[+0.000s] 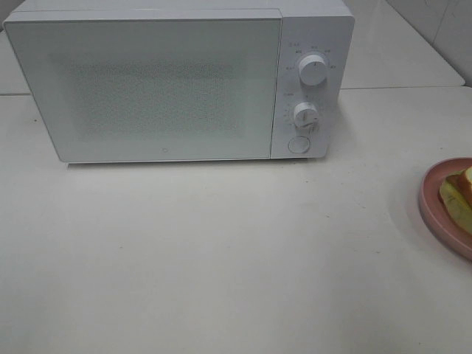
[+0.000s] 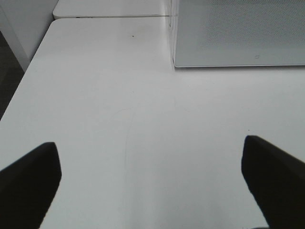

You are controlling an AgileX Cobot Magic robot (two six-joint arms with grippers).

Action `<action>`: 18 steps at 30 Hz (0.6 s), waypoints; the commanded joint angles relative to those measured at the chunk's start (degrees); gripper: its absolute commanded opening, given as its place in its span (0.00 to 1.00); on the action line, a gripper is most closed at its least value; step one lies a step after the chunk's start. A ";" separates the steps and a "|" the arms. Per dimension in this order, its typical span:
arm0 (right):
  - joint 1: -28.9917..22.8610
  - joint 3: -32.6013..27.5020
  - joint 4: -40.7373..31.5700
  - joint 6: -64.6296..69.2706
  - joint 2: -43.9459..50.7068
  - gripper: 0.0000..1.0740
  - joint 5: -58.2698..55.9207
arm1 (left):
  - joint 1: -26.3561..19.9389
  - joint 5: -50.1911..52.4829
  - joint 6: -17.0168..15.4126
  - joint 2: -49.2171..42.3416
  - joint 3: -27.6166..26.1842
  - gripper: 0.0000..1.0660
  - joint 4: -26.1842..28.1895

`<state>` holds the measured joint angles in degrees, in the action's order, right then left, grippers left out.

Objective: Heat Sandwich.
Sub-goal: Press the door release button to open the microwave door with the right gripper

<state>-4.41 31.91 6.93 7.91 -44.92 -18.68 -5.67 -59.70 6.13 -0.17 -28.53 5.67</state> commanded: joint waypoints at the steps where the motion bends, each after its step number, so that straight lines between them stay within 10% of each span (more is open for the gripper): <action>1: 0.40 0.40 -0.11 0.17 -3.04 0.71 3.78 | -0.06 0.23 -0.23 -1.49 0.06 0.92 0.34; 18: 0.40 0.40 0.63 0.17 -18.85 0.71 22.75 | -0.06 0.23 -0.23 -1.49 0.06 0.92 0.34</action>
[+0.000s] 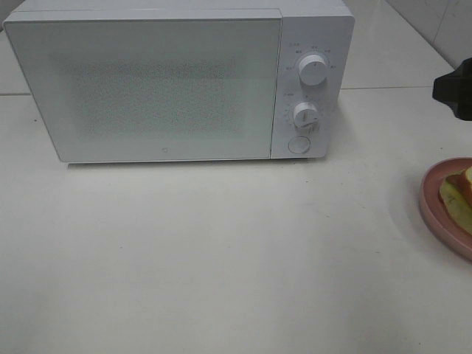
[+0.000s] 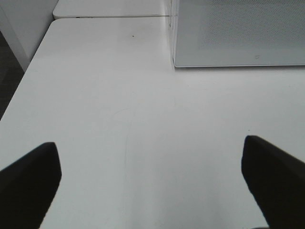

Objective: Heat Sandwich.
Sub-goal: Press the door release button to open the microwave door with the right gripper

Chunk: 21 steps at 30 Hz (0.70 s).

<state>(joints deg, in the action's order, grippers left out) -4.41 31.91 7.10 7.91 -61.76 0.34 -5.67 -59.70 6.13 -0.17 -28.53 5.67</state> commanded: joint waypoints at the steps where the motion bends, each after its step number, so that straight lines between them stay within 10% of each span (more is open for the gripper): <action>1: 0.40 0.17 0.69 0.00 -3.78 0.71 6.70 | -0.06 0.23 -0.23 -1.49 0.06 0.92 0.34; 11: -0.46 -6.76 -6.07 -5.27 -12.55 0.71 28.65 | -0.06 0.23 -0.23 -1.49 0.06 0.92 0.34; 21: -11.97 -10.60 -23.26 -18.56 -18.62 0.71 40.85 | -0.06 0.23 -0.23 -1.49 0.06 0.92 0.34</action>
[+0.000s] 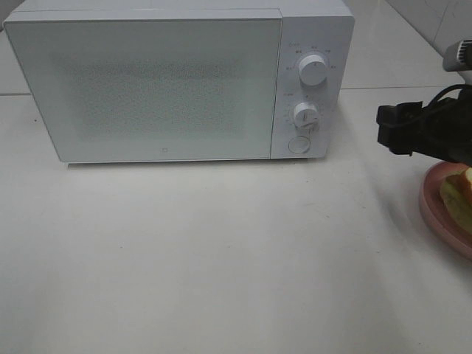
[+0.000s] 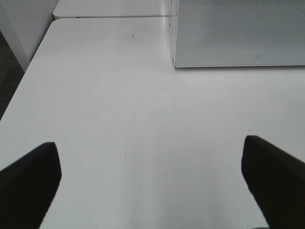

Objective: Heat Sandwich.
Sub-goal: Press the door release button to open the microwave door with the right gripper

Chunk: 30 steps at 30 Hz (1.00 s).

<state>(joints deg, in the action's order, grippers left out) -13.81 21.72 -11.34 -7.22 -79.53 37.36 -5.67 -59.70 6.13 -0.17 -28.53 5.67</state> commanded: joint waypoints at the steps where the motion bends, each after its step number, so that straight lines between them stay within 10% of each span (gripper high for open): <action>1: -3.84 -0.40 -6.70 -4.24 -1.32 0.71 4.76 | -0.06 0.23 -0.23 -1.49 0.06 0.92 0.34; 21: -27.67 -0.29 -32.26 -9.57 -13.58 0.71 22.80 | -0.06 0.23 -0.23 -1.49 0.06 0.92 0.34; 30: -30.25 -0.29 -36.33 -10.43 -15.36 0.71 24.24 | -0.06 0.23 -0.23 -1.49 0.06 0.92 0.34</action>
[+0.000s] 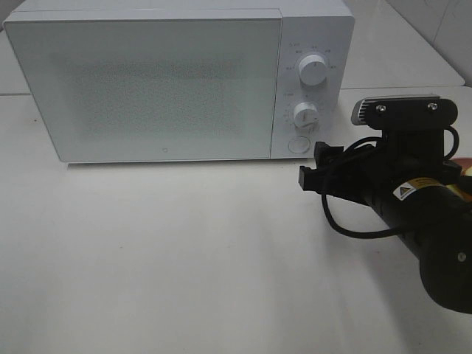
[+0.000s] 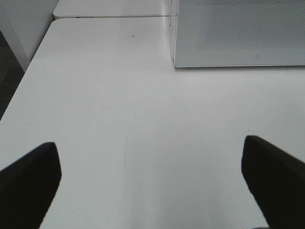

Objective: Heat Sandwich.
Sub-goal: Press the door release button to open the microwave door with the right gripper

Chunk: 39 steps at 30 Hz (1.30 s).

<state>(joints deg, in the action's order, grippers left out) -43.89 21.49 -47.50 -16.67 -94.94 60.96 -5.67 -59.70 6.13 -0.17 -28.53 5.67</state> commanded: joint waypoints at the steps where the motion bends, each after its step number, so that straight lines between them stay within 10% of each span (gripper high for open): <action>1: -0.17 -0.06 -0.17 -0.97 0.06 0.71 0.63 | -0.06 0.23 -0.23 -1.49 0.06 0.92 0.34; 11: -0.17 -0.11 -0.97 5.04 0.06 0.70 0.57 | -0.06 0.23 -0.23 -1.49 0.06 0.92 0.34; 39: -0.17 -0.11 -0.69 72.88 0.06 0.58 -7.28 | -0.06 0.23 -0.23 -1.49 0.06 0.92 0.34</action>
<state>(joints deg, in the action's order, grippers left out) -43.89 21.49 -48.87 53.17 -95.00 54.55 -5.67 -59.70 6.13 -0.17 -28.53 5.67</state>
